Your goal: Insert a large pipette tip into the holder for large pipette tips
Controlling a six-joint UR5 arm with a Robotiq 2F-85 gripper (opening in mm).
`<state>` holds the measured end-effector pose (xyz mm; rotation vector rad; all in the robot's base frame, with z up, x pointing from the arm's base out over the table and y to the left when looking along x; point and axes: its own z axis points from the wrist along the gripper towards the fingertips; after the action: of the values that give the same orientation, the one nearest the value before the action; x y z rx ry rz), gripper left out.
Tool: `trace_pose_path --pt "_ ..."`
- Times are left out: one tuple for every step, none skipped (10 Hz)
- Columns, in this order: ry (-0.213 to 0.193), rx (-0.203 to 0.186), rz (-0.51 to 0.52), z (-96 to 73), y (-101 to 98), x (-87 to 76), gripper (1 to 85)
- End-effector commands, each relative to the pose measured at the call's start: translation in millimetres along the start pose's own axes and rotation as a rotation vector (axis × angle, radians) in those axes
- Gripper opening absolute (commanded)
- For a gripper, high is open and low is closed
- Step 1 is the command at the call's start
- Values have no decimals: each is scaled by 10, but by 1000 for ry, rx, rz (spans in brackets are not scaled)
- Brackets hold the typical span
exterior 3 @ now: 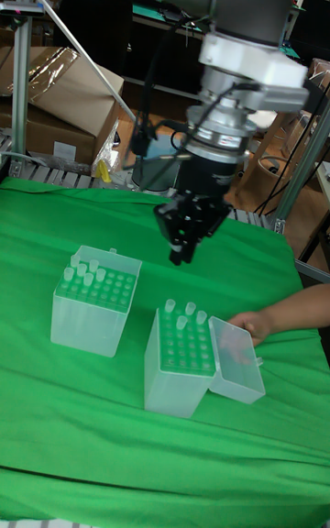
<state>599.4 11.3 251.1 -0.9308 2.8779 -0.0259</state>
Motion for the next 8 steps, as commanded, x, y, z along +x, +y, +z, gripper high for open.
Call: trace_pose_path --pt "-30 -24 -35 -101 -328 256 223" --pt "-41 -38 -48 -116 -385 291 217" --pt "-41 -38 -40 -124 -401 322 217" --pt "-35 -38 -19 -124 -401 337 220" --pt "-44 -53 44 -126 -366 310 227" --pt "-36 -44 106 -124 -391 327 243" --pt "-13 -26 181 -121 -435 387 250" --pt "-3 -20 247 -121 -450 411 253"
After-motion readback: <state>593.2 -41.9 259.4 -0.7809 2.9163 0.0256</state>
